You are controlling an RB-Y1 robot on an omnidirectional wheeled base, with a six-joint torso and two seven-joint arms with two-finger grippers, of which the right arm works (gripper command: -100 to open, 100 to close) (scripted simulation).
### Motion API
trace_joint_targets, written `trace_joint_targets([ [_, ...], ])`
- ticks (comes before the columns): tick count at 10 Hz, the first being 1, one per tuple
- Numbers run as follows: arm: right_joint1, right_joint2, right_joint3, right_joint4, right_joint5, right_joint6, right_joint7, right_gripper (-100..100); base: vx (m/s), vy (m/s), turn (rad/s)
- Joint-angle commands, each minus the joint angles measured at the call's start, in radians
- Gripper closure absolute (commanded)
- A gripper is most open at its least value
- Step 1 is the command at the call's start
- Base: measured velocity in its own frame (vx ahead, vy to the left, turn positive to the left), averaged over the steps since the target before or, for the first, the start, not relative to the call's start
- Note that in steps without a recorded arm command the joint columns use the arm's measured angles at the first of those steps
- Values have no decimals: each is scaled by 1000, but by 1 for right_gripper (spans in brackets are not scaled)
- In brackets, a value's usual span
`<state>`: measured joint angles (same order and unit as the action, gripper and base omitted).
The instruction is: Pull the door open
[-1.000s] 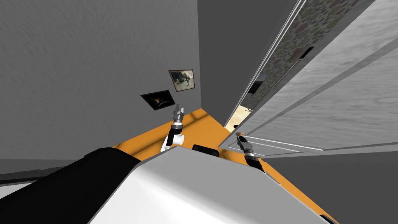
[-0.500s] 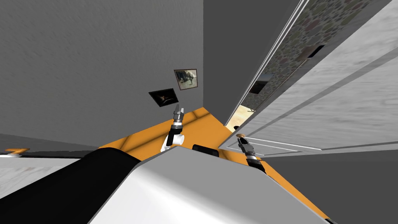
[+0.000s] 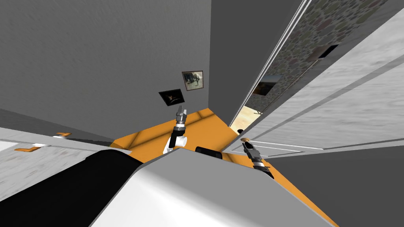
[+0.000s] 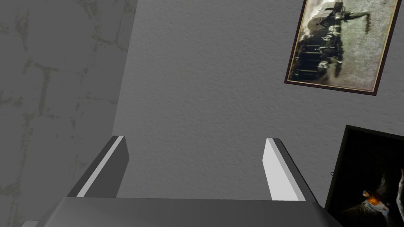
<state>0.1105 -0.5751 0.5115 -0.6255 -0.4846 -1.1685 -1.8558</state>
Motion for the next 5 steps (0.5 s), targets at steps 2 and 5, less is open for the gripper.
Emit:
trace_joint_targets([
  [2,14,-9,6,-14,1,-3,-2,100,-106,-60,76],
  [5,21,-15,19,2,6,-32,-14,100,-157,-53,146],
])
